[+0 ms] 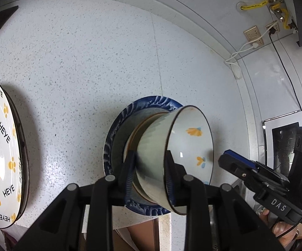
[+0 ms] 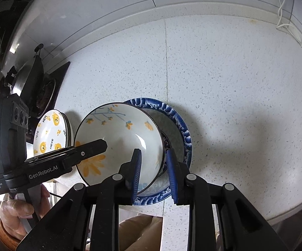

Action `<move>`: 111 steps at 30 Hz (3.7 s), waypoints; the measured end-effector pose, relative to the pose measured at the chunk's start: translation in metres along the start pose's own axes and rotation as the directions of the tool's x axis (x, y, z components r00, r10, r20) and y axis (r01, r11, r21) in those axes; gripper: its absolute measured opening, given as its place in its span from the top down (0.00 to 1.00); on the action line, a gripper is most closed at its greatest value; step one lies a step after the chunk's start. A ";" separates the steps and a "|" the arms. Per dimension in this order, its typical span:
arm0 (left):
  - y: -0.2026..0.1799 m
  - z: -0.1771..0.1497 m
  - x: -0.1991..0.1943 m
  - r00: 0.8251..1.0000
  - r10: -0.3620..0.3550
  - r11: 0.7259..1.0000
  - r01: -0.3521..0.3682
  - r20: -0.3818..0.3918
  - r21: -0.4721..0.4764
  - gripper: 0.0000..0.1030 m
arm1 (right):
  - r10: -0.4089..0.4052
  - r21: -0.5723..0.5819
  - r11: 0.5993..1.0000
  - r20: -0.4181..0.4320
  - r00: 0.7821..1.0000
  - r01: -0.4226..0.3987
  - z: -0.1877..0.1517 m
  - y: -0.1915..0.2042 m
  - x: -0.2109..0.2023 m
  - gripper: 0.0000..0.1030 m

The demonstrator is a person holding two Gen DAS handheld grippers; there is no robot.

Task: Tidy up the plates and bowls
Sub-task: 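Open both grippers and withdraw from the stacked bowls, then move both grippers to the blue-and-white plate rim and close on it, then lift the blue-and-white plate with its nested bowls using both grippers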

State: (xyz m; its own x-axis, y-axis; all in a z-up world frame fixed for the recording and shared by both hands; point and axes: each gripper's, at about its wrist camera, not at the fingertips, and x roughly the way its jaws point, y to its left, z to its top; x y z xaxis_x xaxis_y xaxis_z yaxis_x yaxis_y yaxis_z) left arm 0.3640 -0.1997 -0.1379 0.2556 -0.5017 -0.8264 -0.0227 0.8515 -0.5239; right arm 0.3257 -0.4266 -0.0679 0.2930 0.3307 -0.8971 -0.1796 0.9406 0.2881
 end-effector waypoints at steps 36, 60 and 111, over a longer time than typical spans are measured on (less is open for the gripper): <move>0.022 -0.053 -0.082 0.970 -0.081 0.996 0.070 0.229 0.056 0.44 | -0.076 -0.030 0.996 0.129 0.989 0.081 -0.049 -0.009 -0.034 0.65; 0.070 -0.070 -0.017 0.985 -0.104 0.975 0.129 0.139 -0.182 0.43 | 0.011 0.017 1.000 0.079 0.997 -0.012 -0.074 -0.039 -0.001 0.61; 0.063 -0.029 0.044 0.976 -0.201 0.967 0.212 0.083 -0.144 0.88 | 0.170 0.094 0.981 0.000 0.985 -0.170 -0.019 -0.061 0.057 0.89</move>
State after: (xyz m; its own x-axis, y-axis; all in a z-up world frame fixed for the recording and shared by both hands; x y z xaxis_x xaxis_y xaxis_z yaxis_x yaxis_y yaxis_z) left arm 0.3452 -0.1728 -0.2128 0.3347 -0.6484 -0.6838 -0.1071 0.6947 -0.7112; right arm 0.3351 -0.4664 -0.1428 0.2585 0.4862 -0.8348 -0.1381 0.8739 0.4662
